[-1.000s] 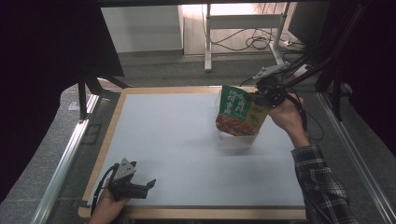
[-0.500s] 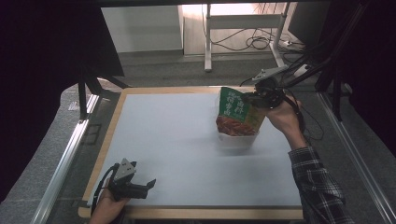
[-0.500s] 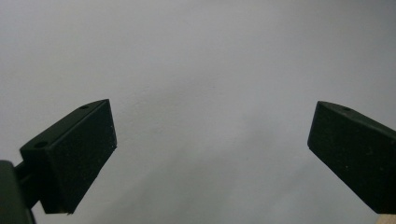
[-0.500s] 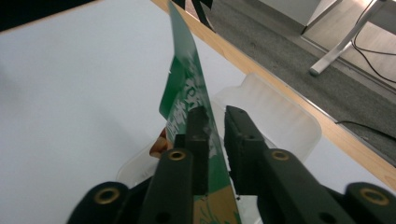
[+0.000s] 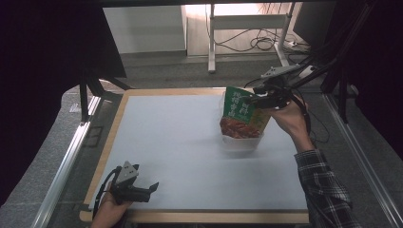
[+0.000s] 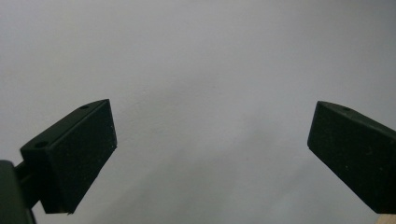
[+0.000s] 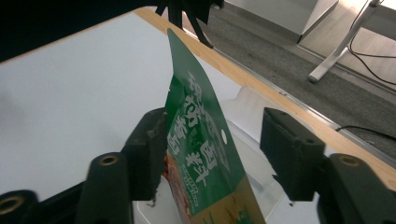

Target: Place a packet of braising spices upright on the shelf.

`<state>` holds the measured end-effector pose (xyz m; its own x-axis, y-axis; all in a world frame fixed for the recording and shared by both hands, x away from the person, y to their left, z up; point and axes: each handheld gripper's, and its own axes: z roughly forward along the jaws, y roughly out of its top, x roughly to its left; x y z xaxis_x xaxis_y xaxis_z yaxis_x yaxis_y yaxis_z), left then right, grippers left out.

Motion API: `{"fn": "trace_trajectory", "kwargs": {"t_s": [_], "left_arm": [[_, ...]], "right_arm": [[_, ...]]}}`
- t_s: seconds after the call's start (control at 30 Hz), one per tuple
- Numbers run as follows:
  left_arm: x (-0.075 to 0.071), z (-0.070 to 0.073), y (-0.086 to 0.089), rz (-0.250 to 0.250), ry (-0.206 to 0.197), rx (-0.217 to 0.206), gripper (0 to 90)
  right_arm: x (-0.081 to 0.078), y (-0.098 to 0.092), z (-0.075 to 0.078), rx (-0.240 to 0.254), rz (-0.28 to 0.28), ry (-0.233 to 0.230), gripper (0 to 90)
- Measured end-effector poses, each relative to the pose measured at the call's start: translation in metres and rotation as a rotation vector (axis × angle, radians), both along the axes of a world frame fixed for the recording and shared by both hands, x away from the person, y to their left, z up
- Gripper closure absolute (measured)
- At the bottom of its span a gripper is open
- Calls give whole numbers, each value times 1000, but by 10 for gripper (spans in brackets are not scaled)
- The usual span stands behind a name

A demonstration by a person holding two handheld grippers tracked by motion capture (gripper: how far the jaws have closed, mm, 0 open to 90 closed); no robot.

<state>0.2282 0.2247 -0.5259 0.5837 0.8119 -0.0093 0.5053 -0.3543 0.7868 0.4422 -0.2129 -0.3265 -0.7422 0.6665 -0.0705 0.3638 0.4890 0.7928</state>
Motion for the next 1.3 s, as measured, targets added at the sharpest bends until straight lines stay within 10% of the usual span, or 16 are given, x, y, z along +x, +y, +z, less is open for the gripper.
{"fn": "trace_trajectory", "kwargs": {"t_s": [1.3], "left_arm": [[0, 0, 0, 4, 1, 3, 13]], "right_arm": [[-26, -32, -10, 49, -59, -71, 6]]}}
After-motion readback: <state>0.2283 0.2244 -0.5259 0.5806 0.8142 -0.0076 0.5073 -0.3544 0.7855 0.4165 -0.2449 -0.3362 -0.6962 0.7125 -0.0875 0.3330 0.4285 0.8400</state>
